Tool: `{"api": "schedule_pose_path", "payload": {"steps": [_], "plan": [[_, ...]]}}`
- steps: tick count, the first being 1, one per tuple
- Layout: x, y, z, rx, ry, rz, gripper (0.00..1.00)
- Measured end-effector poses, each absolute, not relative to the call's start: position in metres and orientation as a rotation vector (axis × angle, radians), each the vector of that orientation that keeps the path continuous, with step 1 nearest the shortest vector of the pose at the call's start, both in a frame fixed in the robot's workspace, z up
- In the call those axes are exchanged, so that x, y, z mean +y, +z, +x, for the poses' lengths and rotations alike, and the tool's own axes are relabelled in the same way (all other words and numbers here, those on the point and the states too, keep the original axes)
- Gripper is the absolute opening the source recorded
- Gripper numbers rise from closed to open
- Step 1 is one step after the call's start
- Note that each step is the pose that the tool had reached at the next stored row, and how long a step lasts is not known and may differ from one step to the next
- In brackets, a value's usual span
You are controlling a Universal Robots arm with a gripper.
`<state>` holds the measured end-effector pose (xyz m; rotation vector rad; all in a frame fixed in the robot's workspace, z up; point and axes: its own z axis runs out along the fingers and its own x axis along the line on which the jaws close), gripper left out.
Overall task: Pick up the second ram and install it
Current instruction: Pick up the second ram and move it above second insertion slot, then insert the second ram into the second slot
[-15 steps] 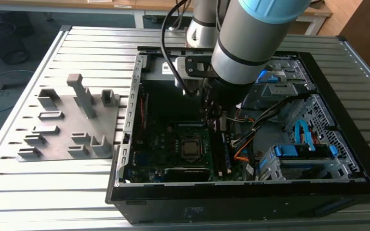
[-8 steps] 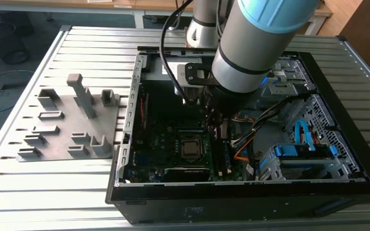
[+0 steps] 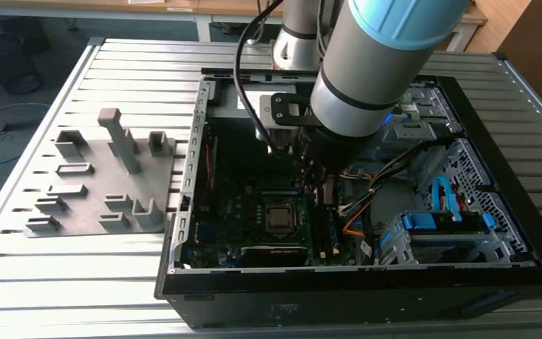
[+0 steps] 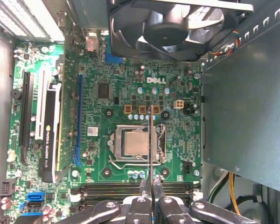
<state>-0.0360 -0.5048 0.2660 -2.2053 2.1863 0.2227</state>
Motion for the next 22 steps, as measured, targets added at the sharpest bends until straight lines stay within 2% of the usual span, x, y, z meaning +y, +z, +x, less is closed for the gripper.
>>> {"api": "schedule_pose_path", "payload": {"steps": [22], "plan": [[-0.5050, 0.2656, -0.0360, 2.399, 0.216, -1.949, 0.13]]}}
